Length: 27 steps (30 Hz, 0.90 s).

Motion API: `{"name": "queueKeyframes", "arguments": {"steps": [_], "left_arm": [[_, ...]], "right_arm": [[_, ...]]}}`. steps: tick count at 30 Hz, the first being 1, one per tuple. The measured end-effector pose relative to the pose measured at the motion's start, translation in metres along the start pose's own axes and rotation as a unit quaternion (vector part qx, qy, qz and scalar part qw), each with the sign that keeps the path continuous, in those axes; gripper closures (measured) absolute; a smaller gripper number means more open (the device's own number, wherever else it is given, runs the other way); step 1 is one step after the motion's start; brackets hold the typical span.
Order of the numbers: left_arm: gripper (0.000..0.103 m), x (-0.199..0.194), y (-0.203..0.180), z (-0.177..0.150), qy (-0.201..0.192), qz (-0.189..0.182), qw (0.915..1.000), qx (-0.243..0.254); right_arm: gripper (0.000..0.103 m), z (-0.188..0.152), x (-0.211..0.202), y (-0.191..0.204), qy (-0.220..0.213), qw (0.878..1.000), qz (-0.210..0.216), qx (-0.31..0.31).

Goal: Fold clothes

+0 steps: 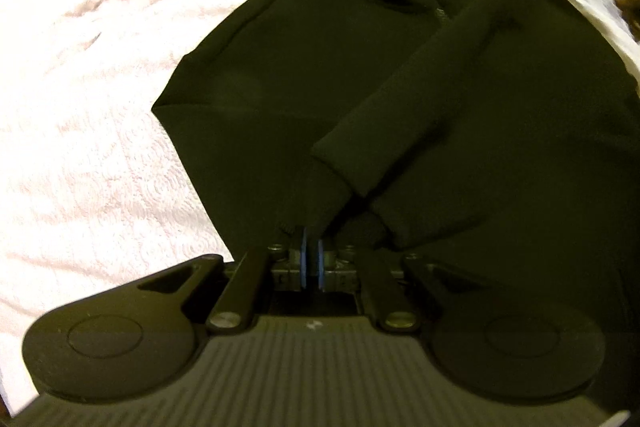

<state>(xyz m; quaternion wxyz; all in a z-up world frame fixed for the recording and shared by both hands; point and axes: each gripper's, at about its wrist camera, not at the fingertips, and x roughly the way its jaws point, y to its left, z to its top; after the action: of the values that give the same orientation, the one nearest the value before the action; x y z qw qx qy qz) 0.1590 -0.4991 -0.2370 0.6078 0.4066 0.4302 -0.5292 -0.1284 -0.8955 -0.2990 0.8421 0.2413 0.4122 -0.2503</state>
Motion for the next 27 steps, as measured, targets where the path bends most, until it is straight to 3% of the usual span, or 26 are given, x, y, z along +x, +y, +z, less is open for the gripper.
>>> {"name": "queueKeyframes", "arguments": {"steps": [1,3,5,10,12,15,18,21,24,27], "left_arm": [[0.095,0.003,0.002,0.001,0.004,0.001,0.9999,-0.009],[0.093,0.005,0.009,0.000,0.009,-0.002,0.9996,-0.026],[0.093,0.004,0.015,-0.004,0.012,-0.006,0.9993,-0.035],[0.093,-0.003,0.026,-0.018,0.013,0.006,0.9990,-0.042],[0.093,-0.011,0.027,-0.021,0.000,0.013,0.9990,-0.043],[0.093,-0.023,0.020,-0.022,-0.029,0.004,0.9991,-0.032],[0.093,-0.024,0.005,-0.025,-0.048,-0.015,0.9987,-0.006],[0.089,-0.008,-0.002,-0.028,-0.049,-0.020,0.9986,0.001],[0.086,0.007,0.002,-0.036,-0.040,-0.018,0.9990,-0.007],[0.085,-0.001,0.007,-0.045,-0.045,-0.019,0.9987,-0.014]], "right_arm": [[0.088,0.000,0.000,0.000,-0.001,1.000,-0.004,-0.004],[0.068,-0.011,-0.015,0.007,-0.008,1.000,-0.009,-0.017],[0.057,-0.026,-0.035,0.015,-0.017,0.999,-0.013,-0.032],[0.057,-0.078,-0.081,0.043,-0.024,0.996,0.007,-0.081],[0.057,-0.105,-0.086,0.052,0.000,0.993,0.013,-0.115],[0.057,-0.133,-0.078,0.046,0.051,0.992,-0.028,-0.110],[0.057,-0.140,-0.092,0.047,0.041,0.994,-0.048,-0.088],[0.057,-0.146,-0.110,0.066,0.020,0.994,-0.040,-0.100],[0.057,-0.157,-0.115,0.086,0.038,0.992,-0.016,-0.116],[0.057,-0.168,-0.121,0.099,0.058,0.991,-0.026,-0.122]]}}
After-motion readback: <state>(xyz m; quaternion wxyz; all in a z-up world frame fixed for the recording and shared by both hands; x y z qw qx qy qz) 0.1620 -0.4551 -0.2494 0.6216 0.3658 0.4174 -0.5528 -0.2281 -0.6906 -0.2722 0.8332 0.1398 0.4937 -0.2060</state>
